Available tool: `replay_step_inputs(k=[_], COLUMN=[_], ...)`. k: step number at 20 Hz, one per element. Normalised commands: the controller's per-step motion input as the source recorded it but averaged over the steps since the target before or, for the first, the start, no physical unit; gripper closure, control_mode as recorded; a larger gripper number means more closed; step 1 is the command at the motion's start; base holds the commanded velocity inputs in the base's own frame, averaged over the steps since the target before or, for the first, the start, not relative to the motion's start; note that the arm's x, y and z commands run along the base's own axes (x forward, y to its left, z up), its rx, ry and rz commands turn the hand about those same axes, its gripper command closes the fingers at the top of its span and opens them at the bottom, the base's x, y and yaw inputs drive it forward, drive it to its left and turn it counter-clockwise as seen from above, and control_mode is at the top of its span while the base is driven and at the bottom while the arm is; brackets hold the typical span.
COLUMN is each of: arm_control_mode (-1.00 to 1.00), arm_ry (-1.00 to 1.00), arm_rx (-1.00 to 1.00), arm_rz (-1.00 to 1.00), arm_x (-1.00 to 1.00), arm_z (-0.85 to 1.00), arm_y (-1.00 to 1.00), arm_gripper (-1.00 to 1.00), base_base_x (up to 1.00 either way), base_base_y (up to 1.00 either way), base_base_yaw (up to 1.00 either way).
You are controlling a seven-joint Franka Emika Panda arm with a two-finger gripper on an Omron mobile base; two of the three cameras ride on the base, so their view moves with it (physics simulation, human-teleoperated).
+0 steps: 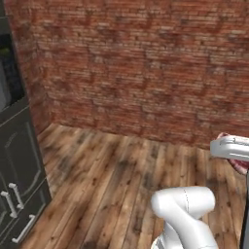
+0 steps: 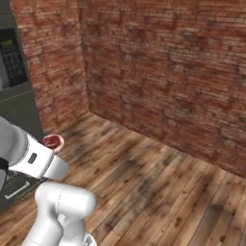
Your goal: Gather the lime and corn from the fridge and place them on a tray on the dining counter. Then gather the steaks from the fridge and place them on the other tray.
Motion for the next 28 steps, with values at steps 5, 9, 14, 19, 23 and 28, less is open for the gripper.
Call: replay_step_inputs(k=[5,9,14,19,23,28], arm_control_mode=[1.00,1.00,1.00,1.00,1.00,1.00], arm_ry=[0.00,0.00,0.00,0.00,0.00,0.00], arm_rx=[0.00,0.00,0.00,0.00,0.00,0.00], arm_rz=[0.00,0.00,0.00,0.00,0.00,0.00], arm_x=[0.00,0.00,0.00,0.00,0.00,0.00], arm_z=[0.00,0.00,0.00,0.00,0.00,0.00], arm_y=[0.00,0.00,0.00,0.00,0.00,0.00], arm_gripper=[1.00,1.00,1.00,1.00,1.00,1.00], base_base_x=[0.59,0.54,0.52,0.50,0.53,0.53], base_base_y=[-0.40,-0.45,-0.46,-0.50,-0.48,-0.45], base_base_yaw=[-0.40,-0.41,-0.41,-0.41,-0.40,-0.39])
